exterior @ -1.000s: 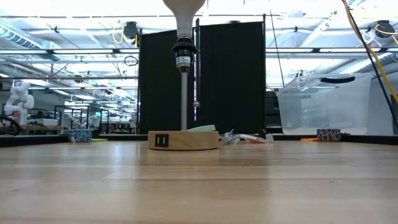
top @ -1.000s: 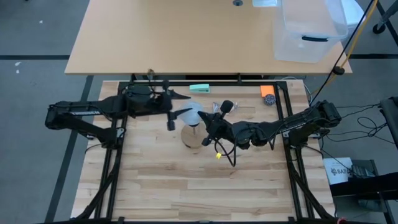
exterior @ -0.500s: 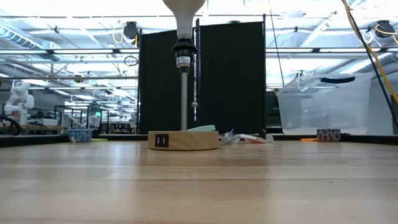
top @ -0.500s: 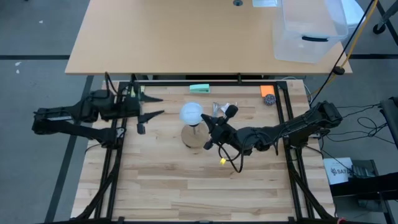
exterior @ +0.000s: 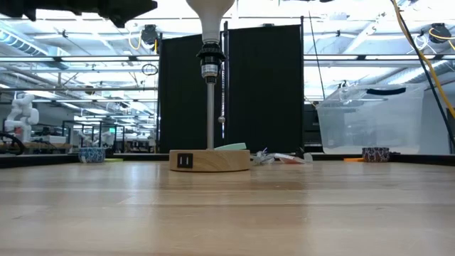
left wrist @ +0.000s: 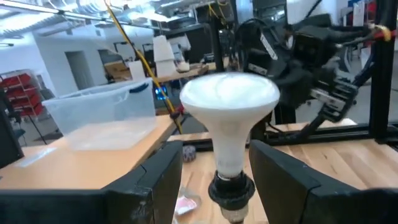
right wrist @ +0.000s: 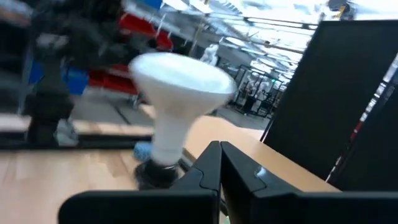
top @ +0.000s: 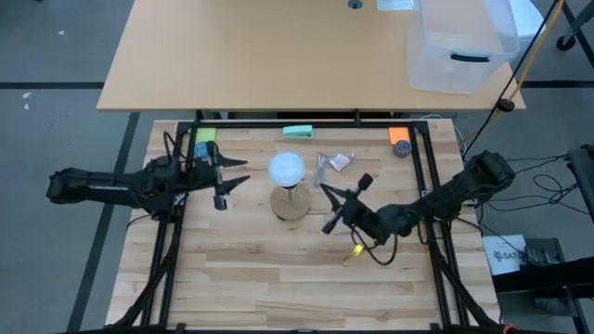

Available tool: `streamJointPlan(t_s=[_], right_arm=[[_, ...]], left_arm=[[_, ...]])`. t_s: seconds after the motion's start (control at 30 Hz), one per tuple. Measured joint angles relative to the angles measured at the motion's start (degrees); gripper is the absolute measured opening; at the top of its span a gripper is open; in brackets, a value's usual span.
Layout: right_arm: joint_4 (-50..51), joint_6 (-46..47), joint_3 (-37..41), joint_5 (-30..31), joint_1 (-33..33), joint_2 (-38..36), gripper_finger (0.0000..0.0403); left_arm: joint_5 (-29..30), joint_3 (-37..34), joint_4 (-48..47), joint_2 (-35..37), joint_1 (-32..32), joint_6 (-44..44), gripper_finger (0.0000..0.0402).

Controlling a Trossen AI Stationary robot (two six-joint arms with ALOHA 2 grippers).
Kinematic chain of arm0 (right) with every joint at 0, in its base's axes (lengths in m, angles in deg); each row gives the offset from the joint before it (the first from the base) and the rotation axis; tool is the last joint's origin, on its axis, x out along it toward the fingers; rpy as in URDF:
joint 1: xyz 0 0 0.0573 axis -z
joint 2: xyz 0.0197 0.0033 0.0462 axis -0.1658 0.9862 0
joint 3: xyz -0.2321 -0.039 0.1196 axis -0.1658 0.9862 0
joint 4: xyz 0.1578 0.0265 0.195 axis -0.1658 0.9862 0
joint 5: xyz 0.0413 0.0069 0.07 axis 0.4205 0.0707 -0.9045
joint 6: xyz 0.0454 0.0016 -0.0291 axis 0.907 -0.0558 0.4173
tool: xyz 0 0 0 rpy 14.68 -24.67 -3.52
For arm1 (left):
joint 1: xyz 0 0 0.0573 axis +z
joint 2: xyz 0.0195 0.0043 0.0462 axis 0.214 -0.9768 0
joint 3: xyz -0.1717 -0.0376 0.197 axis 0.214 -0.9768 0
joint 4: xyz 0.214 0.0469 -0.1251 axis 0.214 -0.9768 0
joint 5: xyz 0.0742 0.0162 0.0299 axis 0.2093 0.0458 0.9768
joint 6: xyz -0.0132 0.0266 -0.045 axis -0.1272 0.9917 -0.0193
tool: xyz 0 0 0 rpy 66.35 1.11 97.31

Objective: Screw lightbulb
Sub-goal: Insert the lightbulb into the lamp socket

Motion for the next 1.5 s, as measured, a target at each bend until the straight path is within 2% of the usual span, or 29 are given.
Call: streamJointPlan(t_s=[0.07, 0.23, 0.57, 1.07, 1.27, 1.5], right_arm=[[-3.2, 1.0, 1.3, -1.8, 1.6, -0.1, 0.0000], [1.3, 7.8, 0.5, -10.4, 7.2, 0.3, 0.0000], [-0.2, 8.0, 0.0, -12.2, 10.7, 0.2, 0.0000], [0.0, 10.4, 0.0, -12.1, 12.4, 0.2, 0.0000], [-0.9, 10.5, -1.1, -17.5, 13.3, 0.2, 0.0000], [0.1, 8.9, -2.5, -18.1, 13.3, 0.2, 0.0000]], left_arm=[[-0.4, -1.1, 1.8, -0.9, 0.0, -0.6, 0.0192], [-0.7, -1.3, 9.2, -4.1, 0.0, -1.1, 0.0192], [-2.1, -1.3, 11.7, -8.0, 0.0, -2.6, 0.0192], [-1.8, -1.3, 16.1, -8.2, 1.1, -5.8, 0.0192], [-1.8, -1.2, 16.8, -8.5, 1.1, -6.2, 0.0192], [-4.7, -1.2, 16.6, -9.4, 1.1, -7.0, 0.0178]])
